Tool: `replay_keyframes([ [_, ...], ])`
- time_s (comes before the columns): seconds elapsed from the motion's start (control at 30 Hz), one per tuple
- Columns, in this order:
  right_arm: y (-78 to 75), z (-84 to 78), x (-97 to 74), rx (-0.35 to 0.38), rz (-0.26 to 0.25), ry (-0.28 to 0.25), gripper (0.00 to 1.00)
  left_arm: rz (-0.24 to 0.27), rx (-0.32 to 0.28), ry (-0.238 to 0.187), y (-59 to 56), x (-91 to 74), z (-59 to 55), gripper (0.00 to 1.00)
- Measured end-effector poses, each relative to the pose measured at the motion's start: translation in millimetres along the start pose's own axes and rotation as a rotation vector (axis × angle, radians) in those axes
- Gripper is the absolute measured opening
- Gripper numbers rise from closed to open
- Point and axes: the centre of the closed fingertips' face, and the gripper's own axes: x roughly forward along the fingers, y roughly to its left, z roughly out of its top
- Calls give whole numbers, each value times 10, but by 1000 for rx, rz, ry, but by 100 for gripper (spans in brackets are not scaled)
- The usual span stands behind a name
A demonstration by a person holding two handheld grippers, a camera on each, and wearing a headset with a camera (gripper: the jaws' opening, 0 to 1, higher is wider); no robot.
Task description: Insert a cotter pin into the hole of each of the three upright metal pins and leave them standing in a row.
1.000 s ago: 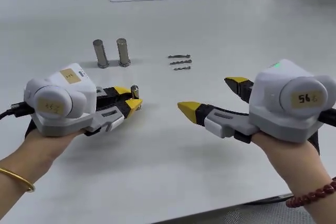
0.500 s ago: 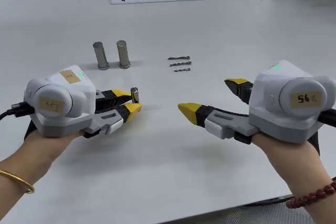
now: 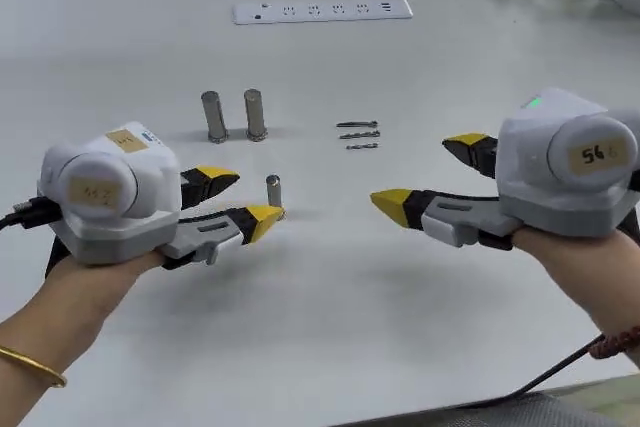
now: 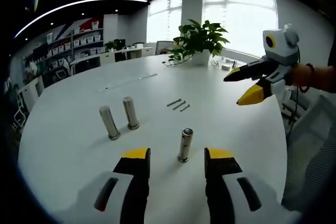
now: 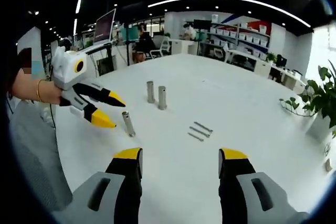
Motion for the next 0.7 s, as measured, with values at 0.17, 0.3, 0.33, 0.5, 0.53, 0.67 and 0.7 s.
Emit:
replay_keyframes([
  [0.17,-98,4,119,-123,36,77,49,43,-43,-7,21,-101,20,54],
  [0.3,-177,66,258,-173,61,90,45,68,-42,-12,34,-170,36,61],
  [0.33,-223,59,299,-181,74,102,45,67,-52,-10,30,-180,34,63],
  [0.5,-276,-19,461,-249,140,198,41,104,-30,12,45,-273,7,73],
  [0.53,-287,-49,481,-265,147,222,40,113,-24,18,53,-289,-8,74],
  [0.67,-317,-154,615,-271,196,280,37,130,-33,17,83,-341,-43,76],
  [0.7,-320,-156,646,-280,204,286,36,129,-38,12,86,-353,-47,78],
])
